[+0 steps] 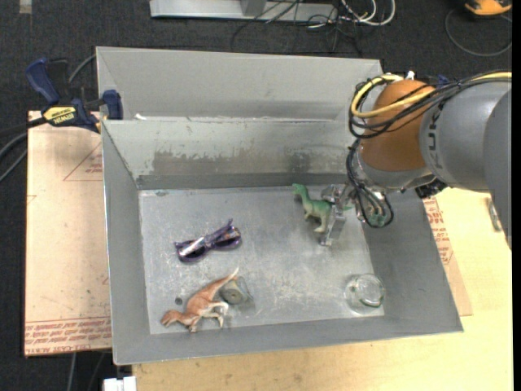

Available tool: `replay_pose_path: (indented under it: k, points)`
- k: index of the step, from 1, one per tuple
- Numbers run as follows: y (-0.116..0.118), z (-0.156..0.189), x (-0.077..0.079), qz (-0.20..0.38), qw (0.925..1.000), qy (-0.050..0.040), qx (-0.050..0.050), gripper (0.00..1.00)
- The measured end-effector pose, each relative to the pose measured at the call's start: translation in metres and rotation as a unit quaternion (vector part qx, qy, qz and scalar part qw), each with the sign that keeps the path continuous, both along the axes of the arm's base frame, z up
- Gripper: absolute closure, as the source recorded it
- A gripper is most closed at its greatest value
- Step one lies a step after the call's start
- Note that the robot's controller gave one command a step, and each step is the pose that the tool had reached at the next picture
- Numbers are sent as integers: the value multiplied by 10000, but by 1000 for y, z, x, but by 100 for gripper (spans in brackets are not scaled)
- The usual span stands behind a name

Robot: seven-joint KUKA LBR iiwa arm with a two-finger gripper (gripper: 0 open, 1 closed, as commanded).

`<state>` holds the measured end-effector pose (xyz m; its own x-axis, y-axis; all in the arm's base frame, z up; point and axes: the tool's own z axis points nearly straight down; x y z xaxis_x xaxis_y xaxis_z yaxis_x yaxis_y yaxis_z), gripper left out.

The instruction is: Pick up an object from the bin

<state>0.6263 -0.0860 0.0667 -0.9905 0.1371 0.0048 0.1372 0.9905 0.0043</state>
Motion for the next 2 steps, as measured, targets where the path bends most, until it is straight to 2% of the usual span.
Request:
replay_pose_path:
  k: [2]
  points:
    - [0, 3, 0, 1, 10000, -2, 0, 100]
